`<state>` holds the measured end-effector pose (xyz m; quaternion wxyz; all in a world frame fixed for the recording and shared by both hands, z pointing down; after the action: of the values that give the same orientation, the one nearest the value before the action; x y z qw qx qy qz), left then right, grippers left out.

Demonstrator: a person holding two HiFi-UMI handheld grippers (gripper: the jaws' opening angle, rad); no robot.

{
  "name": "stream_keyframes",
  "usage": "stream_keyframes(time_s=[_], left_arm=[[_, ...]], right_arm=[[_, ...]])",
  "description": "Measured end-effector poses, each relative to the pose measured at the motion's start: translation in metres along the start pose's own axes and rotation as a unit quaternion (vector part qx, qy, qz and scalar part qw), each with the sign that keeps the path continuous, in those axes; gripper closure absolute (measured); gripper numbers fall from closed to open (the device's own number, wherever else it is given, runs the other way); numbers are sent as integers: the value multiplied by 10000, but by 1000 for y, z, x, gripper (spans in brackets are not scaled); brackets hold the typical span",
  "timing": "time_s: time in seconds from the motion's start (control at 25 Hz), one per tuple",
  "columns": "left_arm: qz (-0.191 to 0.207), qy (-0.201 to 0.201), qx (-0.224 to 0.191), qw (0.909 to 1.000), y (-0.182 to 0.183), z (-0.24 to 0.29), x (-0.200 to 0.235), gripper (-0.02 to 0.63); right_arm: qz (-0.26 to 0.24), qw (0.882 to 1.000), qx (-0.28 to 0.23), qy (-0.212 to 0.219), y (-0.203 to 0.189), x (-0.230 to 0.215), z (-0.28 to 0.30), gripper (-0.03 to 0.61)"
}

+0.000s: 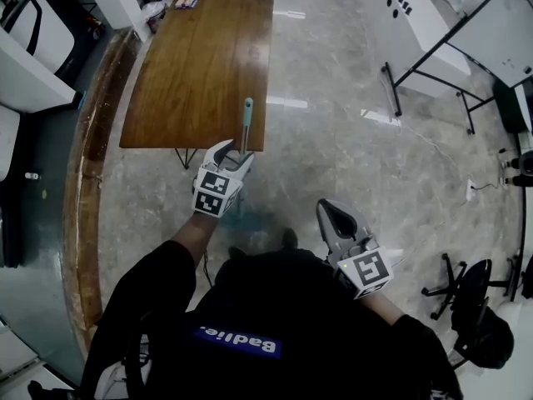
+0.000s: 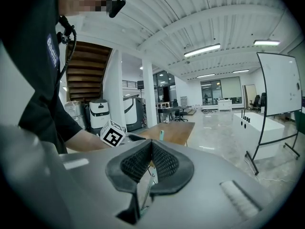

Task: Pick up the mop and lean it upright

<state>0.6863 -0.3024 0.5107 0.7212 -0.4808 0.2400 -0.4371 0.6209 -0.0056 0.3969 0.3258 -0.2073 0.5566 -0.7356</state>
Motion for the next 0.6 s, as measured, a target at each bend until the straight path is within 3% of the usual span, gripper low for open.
stream_keyframes(time_s=[0.4, 0.6], left_arm=[[-128, 65, 459, 9988, -21, 45, 25, 320], [-342, 180, 556, 9977, -26, 63, 34, 316]], right_arm=[[138, 9991, 47, -386, -8, -22, -17, 572], [183, 9984, 81, -531, -12, -35, -25, 572]])
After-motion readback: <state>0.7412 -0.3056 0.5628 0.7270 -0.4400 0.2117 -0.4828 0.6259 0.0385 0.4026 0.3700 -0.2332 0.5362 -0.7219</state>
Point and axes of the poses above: the fingertips, and each gripper's own axes: z forward along the fingers, x to its left, y out of its top, the point moved 10 cm from there along -z, backward along the fingers, and after that the axes turned 9 degrees about -y, right-handed, at the moved point
